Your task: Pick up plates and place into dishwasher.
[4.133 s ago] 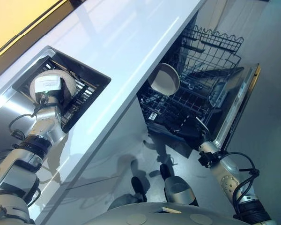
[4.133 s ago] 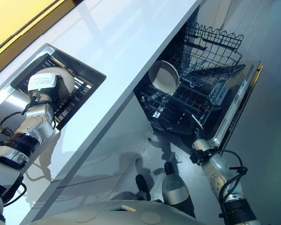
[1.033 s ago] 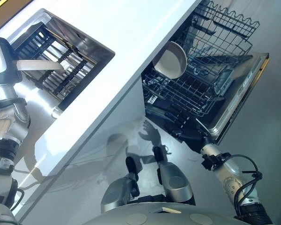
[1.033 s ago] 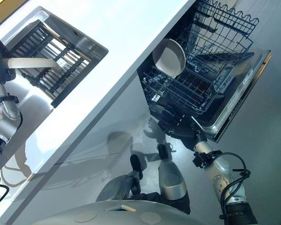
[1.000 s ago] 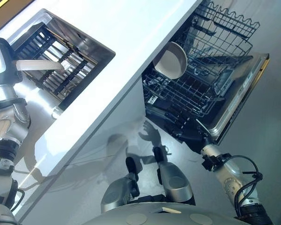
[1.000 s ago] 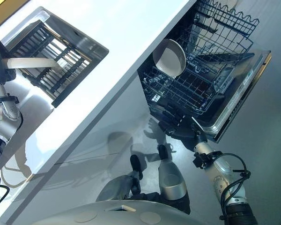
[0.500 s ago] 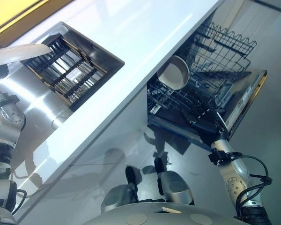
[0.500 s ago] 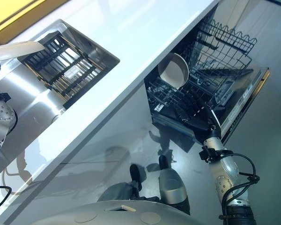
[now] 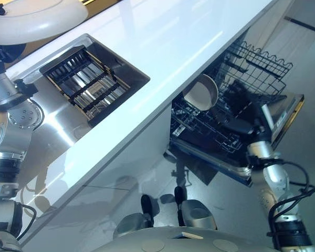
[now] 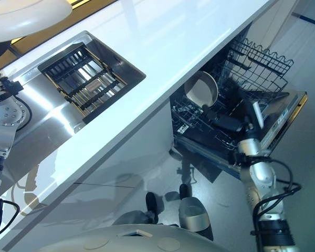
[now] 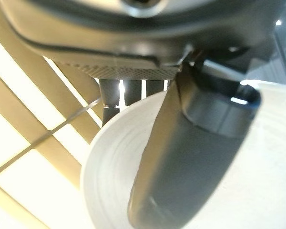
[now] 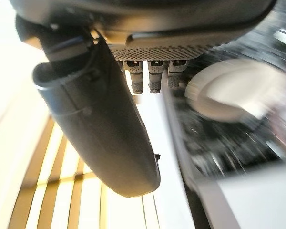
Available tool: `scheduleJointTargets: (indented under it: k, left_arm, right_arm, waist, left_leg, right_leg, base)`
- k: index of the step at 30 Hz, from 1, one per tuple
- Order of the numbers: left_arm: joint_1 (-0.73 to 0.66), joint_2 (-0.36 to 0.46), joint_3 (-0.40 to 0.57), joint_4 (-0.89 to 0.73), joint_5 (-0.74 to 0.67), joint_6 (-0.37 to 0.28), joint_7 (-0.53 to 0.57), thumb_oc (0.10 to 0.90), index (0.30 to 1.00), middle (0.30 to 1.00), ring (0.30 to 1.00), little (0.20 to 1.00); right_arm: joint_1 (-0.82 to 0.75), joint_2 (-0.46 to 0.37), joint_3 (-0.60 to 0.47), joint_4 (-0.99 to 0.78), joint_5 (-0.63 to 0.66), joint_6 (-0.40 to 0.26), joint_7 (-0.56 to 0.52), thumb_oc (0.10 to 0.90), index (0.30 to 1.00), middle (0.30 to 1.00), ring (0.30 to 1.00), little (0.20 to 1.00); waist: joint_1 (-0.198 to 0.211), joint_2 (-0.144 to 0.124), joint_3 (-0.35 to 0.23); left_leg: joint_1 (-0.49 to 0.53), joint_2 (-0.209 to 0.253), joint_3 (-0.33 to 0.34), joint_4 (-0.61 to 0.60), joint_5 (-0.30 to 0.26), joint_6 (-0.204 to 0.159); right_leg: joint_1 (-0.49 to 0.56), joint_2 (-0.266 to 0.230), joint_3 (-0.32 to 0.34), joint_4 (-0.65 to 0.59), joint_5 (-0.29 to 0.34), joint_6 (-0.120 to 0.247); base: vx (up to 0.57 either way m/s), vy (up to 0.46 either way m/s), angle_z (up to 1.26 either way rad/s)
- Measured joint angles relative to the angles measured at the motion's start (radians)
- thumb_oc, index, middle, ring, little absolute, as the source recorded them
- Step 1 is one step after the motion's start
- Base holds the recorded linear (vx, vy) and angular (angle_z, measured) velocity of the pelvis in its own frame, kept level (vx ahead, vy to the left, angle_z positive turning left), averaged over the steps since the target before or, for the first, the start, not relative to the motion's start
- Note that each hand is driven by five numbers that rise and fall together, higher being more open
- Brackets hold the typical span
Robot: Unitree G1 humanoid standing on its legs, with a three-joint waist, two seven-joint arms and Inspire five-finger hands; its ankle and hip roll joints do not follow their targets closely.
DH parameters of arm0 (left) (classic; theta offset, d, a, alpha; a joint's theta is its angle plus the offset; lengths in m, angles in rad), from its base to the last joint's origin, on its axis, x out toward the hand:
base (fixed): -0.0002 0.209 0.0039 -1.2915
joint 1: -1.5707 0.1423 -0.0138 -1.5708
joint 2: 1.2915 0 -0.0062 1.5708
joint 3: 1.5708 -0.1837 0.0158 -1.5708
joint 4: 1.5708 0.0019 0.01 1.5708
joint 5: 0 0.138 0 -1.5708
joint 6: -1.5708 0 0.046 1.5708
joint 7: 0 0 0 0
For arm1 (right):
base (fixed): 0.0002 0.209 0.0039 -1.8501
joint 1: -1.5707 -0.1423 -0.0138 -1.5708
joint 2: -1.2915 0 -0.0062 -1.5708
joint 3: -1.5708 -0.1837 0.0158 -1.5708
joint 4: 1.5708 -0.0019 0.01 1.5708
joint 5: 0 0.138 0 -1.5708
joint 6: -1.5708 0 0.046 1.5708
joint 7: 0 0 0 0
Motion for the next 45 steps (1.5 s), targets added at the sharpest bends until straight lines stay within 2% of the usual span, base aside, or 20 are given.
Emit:
scheduleJointTargets:
  k: [2,5,8,10,14,18,22,28,32,36,38,40,41,43,44,45]
  left_arm:
    - [-0.007,-0.002,-0.02,-0.01,-0.023,0.003,-0.058,0.1,0.3,0.3,0.3,0.2]
    - [-0.015,-0.026,-0.058,-0.021,-0.043,0.01,-0.134,0.1,0.3,0.3,0.3,0.2]
    - [-0.021,-0.037,-0.106,-0.055,-0.06,0.037,-0.203,0.1,0.3,0.3,0.3,0.2]
    - [-0.022,-0.043,-0.125,-0.068,-0.061,0.045,-0.242,0.1,0.3,0.3,0.3,0.2]
    - [-0.028,-0.071,-0.156,-0.104,-0.082,0.061,-0.335,0.1,0.3,0.3,0.3,0.2]
    - [-0.029,-0.088,-0.181,-0.121,-0.109,0.071,-0.415,0.1,0.3,0.3,0.3,0.2]
    - [-0.032,-0.098,-0.198,-0.125,-0.121,0.071,-0.486,0.1,0.3,0.3,0.3,0.2]
    - [-0.034,-0.112,-0.205,-0.172,-0.165,0.076,-0.565,0.1,0.3,0.3,0.3,0.2]
    - [-0.034,-0.146,-0.232,-0.204,-0.209,0.089,-0.617,0.1,0.3,0.3,0.3,0.2]
    - [-0.034,-0.207,-0.248,-0.205,-0.244,0.095,-0.664,0.1,0.3,0.3,0.3,0.2]
    - [-0.034,-0.213,-0.266,-0.206,-0.261,0.099,-0.679,0.1,0.3,0.3,0.3,0.2]
    - [-0.034,-0.227,-0.276,-0.206,-0.278,0.11,-0.689,0.1,0.3,0.3,0.3,0.2]
    - [-0.034,-0.237,-0.278,-0.206,-0.279,0.11,-0.693,0.1,0.3,0.3,0.3,0.2]
    - [-0.034,-0.25,-0.282,-0.206,-0.294,0.111,-0.697,0.1,0.3,0.3,0.3,0.2]
    - [-0.034,-0.26,-0.283,-0.206,-0.301,0.111,-0.697,0.1,0.3,0.3,0.3,0.2]
    - [-0.034,-0.27,-0.283,-0.206,-0.315,0.111,-0.697,0.1,0.3,0.3,0.3,0.2]
  right_arm:
    - [-0.069,-0.051,0.0,-0.001,-0.105,-0.041,-0.034,0.8,0.9,0.9,0.9,0.9]
    - [-0.156,-0.095,0.009,-0.002,-0.216,-0.051,-0.041,0.8,0.9,0.9,0.9,0.9]
    - [-0.229,-0.141,0.056,-0.004,-0.277,-0.045,-0.012,0.8,0.9,0.9,0.9,0.9]
    - [-0.267,-0.156,0.103,-0.005,-0.317,-0.032,0.019,0.8,0.9,0.9,0.9,0.9]
    - [-0.328,-0.167,0.197,-0.012,-0.366,0.043,0.078,0.8,0.9,0.9,0.9,0.9]
    - [-0.389,-0.166,0.28,-0.011,-0.431,0.107,0.089,0.8,0.9,0.9,0.9,0.9]
    - [-0.457,-0.161,0.325,0.0,-0.471,0.132,0.087,0.8,0.9,0.9,0.9,0.9]
    - [-0.507,-0.141,0.344,0.007,-0.49,0.15,0.078,0.8,0.9,0.9,0.9,0.9]
    - [-0.517,-0.063,0.376,0.025,-0.507,0.151,0.055,0.8,0.9,0.9,0.9,0.9]
    - [-0.522,-0.021,0.404,0.029,-0.506,0.176,0.036,0.8,0.9,0.9,0.9,0.9]
    - [-0.522,-0.006,0.404,0.034,-0.504,0.189,0.035,0.8,0.9,0.9,0.9,0.9]
    - [-0.522,0.014,0.404,0.052,-0.502,0.195,0.028,0.74,0.848,0.848,0.848,0.84]
    - [-0.522,0.02,0.405,0.057,-0.5,0.201,0.023,0.742,0.851,0.851,0.851,0.842]
    - [-0.522,0.04,0.405,0.074,-0.469,0.216,0.014,0.649,0.771,0.771,0.771,0.749]
    - [-0.523,0.054,0.406,0.087,-0.461,0.221,0.006,0.553,0.688,0.688,0.688,0.653]
    - [-0.523,0.066,0.407,0.097,-0.456,0.224,-0.005,0.273,0.448,0.448,0.448,0.373]
  waist:
    - [0.009,0.005,-0.021]
    - [0.024,0.014,-0.053]
    - [0.045,0.014,-0.055]
    - [0.057,0.013,-0.056]
    - [0.085,0.013,-0.056]
    - [0.117,0.013,-0.056]
    - [0.137,0.013,-0.056]
    - [0.173,0.011,-0.056]
    - [0.182,0.004,-0.058]
    - [0.187,0.003,-0.057]
    - [0.19,0.002,-0.057]
    - [0.19,0.0,-0.058]
    - [0.19,-0.001,-0.058]
    - [0.192,-0.003,-0.058]
    - [0.192,-0.003,-0.058]
    - [0.192,-0.003,-0.058]
  left_leg:
    - [-0.006,0.001,-0.009,-0.001,0.001,0.0]
    - [-0.011,0.0,-0.026,0.0,0.004,0.002]
    - [0.003,-0.001,-0.042,0.0,0.005,0.001]
    - [0.004,-0.002,-0.055,0.0,0.005,0.0]
    - [0.002,-0.004,-0.092,-0.001,0.006,-0.001]
    - [0.0,-0.016,-0.122,0.0,0.007,0.0]
    - [-0.01,-0.02,-0.155,0.0,0.012,0.003]
    - [-0.017,-0.037,-0.168,0.0,0.018,0.012]
    - [-0.016,-0.043,-0.18,0.0,0.021,0.016]
    - [-0.015,-0.051,-0.186,0.0,0.02,0.016]
    - [-0.015,-0.052,-0.187,0.0,0.02,0.015]
    - [-0.016,-0.053,-0.187,0.0,0.02,0.016]
    - [-0.018,-0.053,-0.187,0.0,0.021,0.017]
    - [-0.018,-0.053,-0.187,0.0,0.022,0.019]
    - [-0.019,-0.053,-0.187,0.0,0.025,0.023]
    - [-0.02,-0.053,-0.185,0.0,0.026,0.024]
  right_leg:
    - [0.0,0.002,-0.01,-0.001,0.0,0.0]
    - [0.009,0.001,-0.029,-0.017,0.0,-0.001]
    - [0.041,0.0,-0.052,-0.036,0.001,-0.002]
    - [0.053,0.0,-0.06,-0.05,0.0,-0.001]
    - [0.075,-0.002,-0.083,-0.064,0.0,-0.002]
    - [0.096,-0.005,-0.11,-0.086,0.0,-0.002]
    - [0.101,-0.01,-0.112,-0.086,-0.008,0.008]
    - [0.108,-0.025,-0.135,-0.086,-0.017,0.022]
    - [0.115,-0.03,-0.137,-0.086,-0.02,0.027]
    - [0.121,-0.035,-0.144,-0.086,-0.021,0.029]
    - [0.122,-0.037,-0.146,-0.086,-0.021,0.029]
    - [0.124,-0.039,-0.155,-0.086,-0.022,0.03]
    - [0.124,-0.039,-0.158,-0.086,-0.022,0.031]
    - [0.124,-0.039,-0.16,-0.086,-0.023,0.031]
    - [0.124,-0.039,-0.161,-0.086,-0.023,0.032]
    - [0.124,-0.039,-0.162,-0.086,-0.024,0.032]
  base:
    - [-0.09,-0.017,0.11]
    - [-0.06,-0.019,0.2]
    - [-0.05,-0.018,0.22]
    - [-0.02,-0.016,0.21]
    - [0.0,-0.029,0.28]
    - [0.02,-0.037,0.25]
    - [0.02,-0.031,0.27]
    - [0.02,-0.021,0.18]
    - [0.02,-0.009,0.1]
    - [0.02,0.001,0.08]
    - [0.01,0.005,0.05]
    - [0.01,0.004,0.09]
    - [0.01,0.001,0.09]
    - [0.01,-0.003,0.05]
    - [0.01,-0.006,0.04]
    - [0.02,-0.006,0.04]
